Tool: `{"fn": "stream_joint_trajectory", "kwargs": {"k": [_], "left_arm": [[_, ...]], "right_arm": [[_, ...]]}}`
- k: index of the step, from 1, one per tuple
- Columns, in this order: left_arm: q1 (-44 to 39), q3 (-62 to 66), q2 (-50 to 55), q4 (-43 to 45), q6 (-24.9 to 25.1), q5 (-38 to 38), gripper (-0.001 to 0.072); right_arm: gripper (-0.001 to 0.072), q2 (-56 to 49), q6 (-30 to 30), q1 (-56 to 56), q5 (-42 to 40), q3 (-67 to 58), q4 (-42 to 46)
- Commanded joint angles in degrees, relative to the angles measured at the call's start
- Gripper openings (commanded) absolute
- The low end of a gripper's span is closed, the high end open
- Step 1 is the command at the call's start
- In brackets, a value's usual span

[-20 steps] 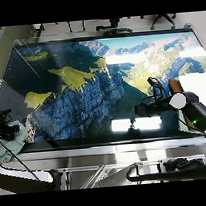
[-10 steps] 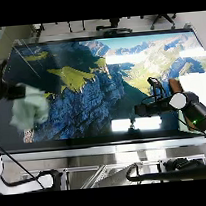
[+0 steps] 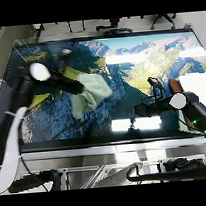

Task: Fold the shirts.

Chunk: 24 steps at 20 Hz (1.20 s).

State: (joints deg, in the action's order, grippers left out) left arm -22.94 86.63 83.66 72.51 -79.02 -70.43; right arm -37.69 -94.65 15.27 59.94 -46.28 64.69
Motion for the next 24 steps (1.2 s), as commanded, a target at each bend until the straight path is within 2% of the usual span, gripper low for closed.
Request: {"fn": "stream_joint_trajectory", "kwargs": {"k": [1,3,4,5,6,9,14,18,22,23,24], "left_arm": [[-3.67,3.80,6.25,-0.44,-2.32,-3.72,0.0688],[-0.33,10.47,7.54,-0.04,-2.27,-12.22,0.0688],[2.43,12.55,7.23,-0.11,-2.25,-15.28,0.0688],[5.42,13.14,6.54,-0.17,-2.25,-17.29,0.0688],[7.85,12.24,5.66,-0.28,-2.25,-18.34,0.0688],[15.04,0.20,0.96,-0.72,-1.68,-15.28,0.0688],[18.21,-22.40,-0.79,-1.68,1.88,-0.70,0.0688],[18.21,-24.96,5.97,-12.92,8.26,5.09,0.0688],[18.18,-21.14,13.07,-17.84,11.23,4.28,0.0688],[17.81,-19.82,14.43,-18.71,11.61,4.28,0.0658],[17.75,-18.51,15.32,-18.53,11.67,4.09,0.0443]], "right_arm": [[0.0022,-0.11,0.00,0.00,-0.11,-0.02,-0.02],[0.0030,-0.09,0.13,-0.94,-0.28,-1.18,0.39],[0.0092,-0.09,0.42,-1.88,-0.31,-2.19,0.90],[0.0334,-0.20,0.44,-3.37,-0.55,-3.23,1.77],[0.0440,-0.46,0.63,-4.79,-1.22,-4.00,2.49],[0.0437,-2.62,4.94,-9.27,-4.07,-4.68,1.84],[0.0437,-10.54,10.91,-9.81,-7.45,-4.74,-4.37],[0.0437,-16.37,16.87,-9.70,-7.65,-4.74,-15.37],[0.0437,-18.10,21.18,-9.70,-7.89,-4.74,-20.17],[0.0437,-18.32,21.18,-9.70,-8.33,-4.74,-20.24],[0.0437,-18.43,21.20,-9.70,-8.76,-4.74,-20.22]]}}
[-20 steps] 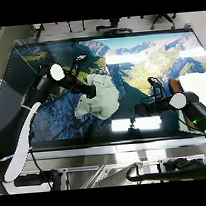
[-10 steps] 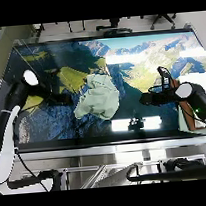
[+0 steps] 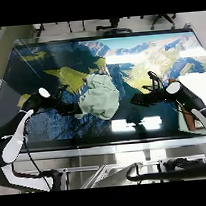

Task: Fold the shirts.

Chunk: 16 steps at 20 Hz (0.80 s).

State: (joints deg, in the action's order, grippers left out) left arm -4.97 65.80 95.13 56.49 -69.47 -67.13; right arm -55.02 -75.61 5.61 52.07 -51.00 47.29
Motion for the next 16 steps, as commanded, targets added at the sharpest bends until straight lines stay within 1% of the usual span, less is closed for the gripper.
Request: {"fn": "stream_joint_trajectory", "kwargs": {"k": [1,2,3,5,7,10,12,14,16], "left_arm": [[-0.22,3.50,4.33,-2.54,2.23,0.33,0.0144],[-0.09,4.79,4.39,-2.40,2.78,-1.14,0.0018],[0.50,6.80,4.35,-1.16,3.50,-4.35,0.0017],[2.64,10.73,3.19,4.61,3.39,-11.10,0.0016],[5.44,12.68,0.13,10.84,3.41,-14.14,0.0016],[10.27,12.72,-4.39,18.36,3.48,-13.73,0.0016],[13.49,12.74,-5.25,20.59,3.50,-13.66,0.0016],[16.11,12.72,-4.96,20.48,3.65,-13.64,0.0016],[17.81,12.74,-4.66,20.48,3.96,-12.90,0.0016]], "right_arm": [[0.0437,-1.07,2.19,-0.04,-1.33,-0.02,-2.80],[0.0437,-1.07,2.21,-0.07,-1.66,-0.17,-2.78],[0.0437,-1.07,2.36,-0.07,-1.73,-0.52,-2.78],[0.0437,-1.07,2.40,-0.07,-1.73,-1.51,-2.75],[0.0437,-1.16,4.48,-0.02,-2.62,-1.77,-2.78],[0.0437,-2.91,4.52,0.48,-3.17,-1.77,-2.84],[0.0438,-4.92,4.52,2.29,-5.11,-1.77,-3.30],[0.0437,-7.74,4.52,6.19,-9.75,-1.77,-4.24],[0.0438,-10.88,4.57,10.99,-18.27,-1.92,-5.55]]}}
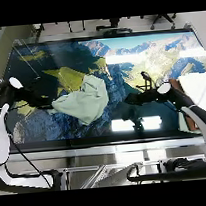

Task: Fold the shirts.

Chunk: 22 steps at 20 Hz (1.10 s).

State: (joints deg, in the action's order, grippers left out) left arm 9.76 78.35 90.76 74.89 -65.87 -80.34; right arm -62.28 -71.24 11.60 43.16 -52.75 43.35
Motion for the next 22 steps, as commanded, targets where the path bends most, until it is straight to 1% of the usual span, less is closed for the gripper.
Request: {"fn": "stream_joint_trajectory", "kwargs": {"k": [1,3,5,11,15,16,17,18,19,20,22], "left_arm": [[3.63,0.20,-0.26,2.05,0.52,1.05,0.0016],[4.09,0.20,-0.26,2.08,1.42,2.47,0.0016],[4.09,0.20,-0.26,2.05,2.03,3.69,0.0016],[3.98,0.20,-0.26,1.97,3.48,6.03,0.0016],[3.98,0.20,-0.26,1.92,3.52,7.08,0.0016],[3.98,0.20,-0.26,1.92,3.52,7.28,0.0016],[3.98,0.20,-0.26,1.90,3.50,7.39,0.0016],[3.98,0.20,-0.26,1.90,3.50,7.39,0.0016],[3.98,0.22,-0.28,1.90,3.50,7.37,0.0016],[3.98,0.26,-0.37,1.92,3.45,7.30,0.0016],[4.15,0.26,-2.10,2.05,2.29,7.76,0.0016]], "right_arm": [[0.0438,-5.62,0.20,7.34,-13.64,-0.96,-2.36],[0.0437,-10.58,0.61,10.62,-17.31,-5.53,-2.49],[0.0437,-16.87,0.63,12.61,-17.14,-13.38,-2.49],[0.0436,-36.74,0.79,13.18,-6.78,-41.31,-2.43],[0.0434,-44.87,0.79,13.22,-1.84,-50.62,-3.28],[0.0404,-45.77,0.81,13.22,-1.22,-51.30,-4.55],[0.0280,-46.21,0.81,13.22,-1.05,-51.47,-5.66],[0.0198,-46.29,0.81,13.22,-0.98,-51.47,-6.36],[0.0081,-46.12,1.38,13.18,0.13,-51.71,-6.56],[0.0020,-45.53,2.27,13.05,2.14,-52.43,-6.54],[0.0020,-42.21,2.56,11.98,5.95,-54.12,-5.84]]}}
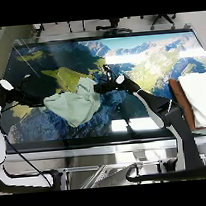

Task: Fold the shirts.

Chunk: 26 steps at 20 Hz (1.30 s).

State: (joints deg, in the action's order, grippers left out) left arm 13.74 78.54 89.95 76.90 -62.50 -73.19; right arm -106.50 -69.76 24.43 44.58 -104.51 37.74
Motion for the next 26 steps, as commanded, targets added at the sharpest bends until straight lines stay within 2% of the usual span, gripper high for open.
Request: {"fn": "stream_joint_trajectory", "kwargs": {"k": [1,5,9,14,16,19,20,23,26], "left_arm": [[0.31,0.07,-3.30,0.09,-1.38,1.66,0.0016],[2.47,3.80,-13.57,-0.04,-6.97,2.49,0.0016],[5.07,12.09,-23.78,-0.61,-17.49,-0.50,0.0016],[1.18,15.04,-35.69,-4.90,-18.05,-2.29,0.0016],[0.26,15.04,-39.50,-4.72,-18.27,-2.36,0.0016],[2.25,15.04,-42.03,-1.44,-20.55,-5.07,0.0016],[3.56,15.04,-41.59,-1.97,-20.55,-7.28,0.0016],[4.02,14.97,-36.79,-1.99,-20.52,-15.78,0.0015],[-0.35,10.49,-30.47,-2.01,-20.52,-18.36,0.0016]], "right_arm": [[0.0020,4.94,1.03,-1.92,5.84,-3.32,0.74],[0.0020,21.16,0.94,-9.27,11.10,-5.33,2.36],[0.0020,37.33,0.83,-14.95,14.64,-5.33,2.67],[0.0020,52.00,0.79,-15.13,16.00,-5.31,9.38],[0.0020,56.26,-2.62,-15.13,17.00,-5.31,16.09],[0.0020,59.49,-12.04,-15.15,22.25,-5.31,32.57],[0.0020,59.43,-13.57,-15.15,24.98,-5.31,35.36],[0.0020,56.33,-16.26,-15.13,32.50,-4.33,36.63],[0.0021,50.88,-20.41,-15.06,37.40,-0.04,36.02]]}}
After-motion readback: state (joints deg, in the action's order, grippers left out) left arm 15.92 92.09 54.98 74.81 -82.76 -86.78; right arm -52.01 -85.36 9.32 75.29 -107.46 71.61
